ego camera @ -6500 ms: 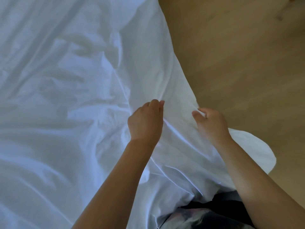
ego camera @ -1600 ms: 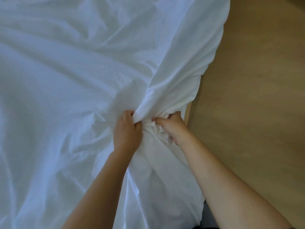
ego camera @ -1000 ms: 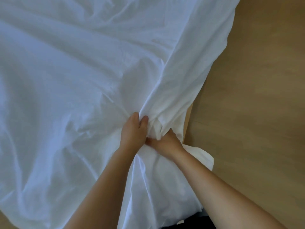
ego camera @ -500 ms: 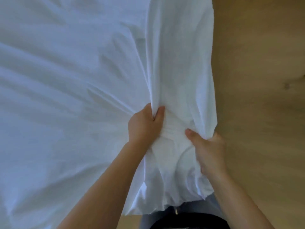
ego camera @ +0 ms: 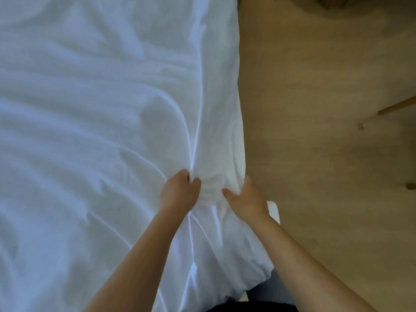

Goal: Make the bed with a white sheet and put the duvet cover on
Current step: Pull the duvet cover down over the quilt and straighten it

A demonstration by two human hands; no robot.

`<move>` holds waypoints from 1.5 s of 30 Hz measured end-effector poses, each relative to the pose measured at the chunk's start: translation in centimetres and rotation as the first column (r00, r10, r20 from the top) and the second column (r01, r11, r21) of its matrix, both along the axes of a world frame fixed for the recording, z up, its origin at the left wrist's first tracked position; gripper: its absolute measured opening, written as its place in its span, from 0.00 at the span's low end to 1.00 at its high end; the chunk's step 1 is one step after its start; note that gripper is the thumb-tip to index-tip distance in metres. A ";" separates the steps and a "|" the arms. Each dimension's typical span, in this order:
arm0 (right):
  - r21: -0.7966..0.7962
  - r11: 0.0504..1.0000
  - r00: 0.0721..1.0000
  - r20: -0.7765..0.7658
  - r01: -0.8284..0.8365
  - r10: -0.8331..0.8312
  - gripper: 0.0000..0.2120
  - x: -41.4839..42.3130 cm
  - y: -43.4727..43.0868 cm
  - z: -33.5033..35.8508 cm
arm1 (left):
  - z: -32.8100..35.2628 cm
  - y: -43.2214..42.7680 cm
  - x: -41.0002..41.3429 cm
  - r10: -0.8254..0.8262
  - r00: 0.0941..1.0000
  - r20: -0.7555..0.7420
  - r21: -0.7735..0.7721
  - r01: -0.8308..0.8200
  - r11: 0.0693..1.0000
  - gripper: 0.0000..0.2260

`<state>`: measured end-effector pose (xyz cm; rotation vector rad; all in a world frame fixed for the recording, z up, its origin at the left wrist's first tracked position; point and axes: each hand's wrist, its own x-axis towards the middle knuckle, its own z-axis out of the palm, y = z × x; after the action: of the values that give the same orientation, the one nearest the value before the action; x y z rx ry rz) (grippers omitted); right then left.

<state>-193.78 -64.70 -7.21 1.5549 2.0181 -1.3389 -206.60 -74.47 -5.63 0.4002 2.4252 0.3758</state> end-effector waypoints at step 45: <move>0.175 0.752 0.737 -0.155 -0.635 0.658 0.14 -43.5 76.7 19.3 | 17.9 73.1 -42.2 -0.103 0.995 0.015 0.165 0.099 0.981 0.08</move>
<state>-237.30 12.05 12.12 0.6101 2.4626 -1.1316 -248.79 -1.38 12.24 0.5857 2.3481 0.5348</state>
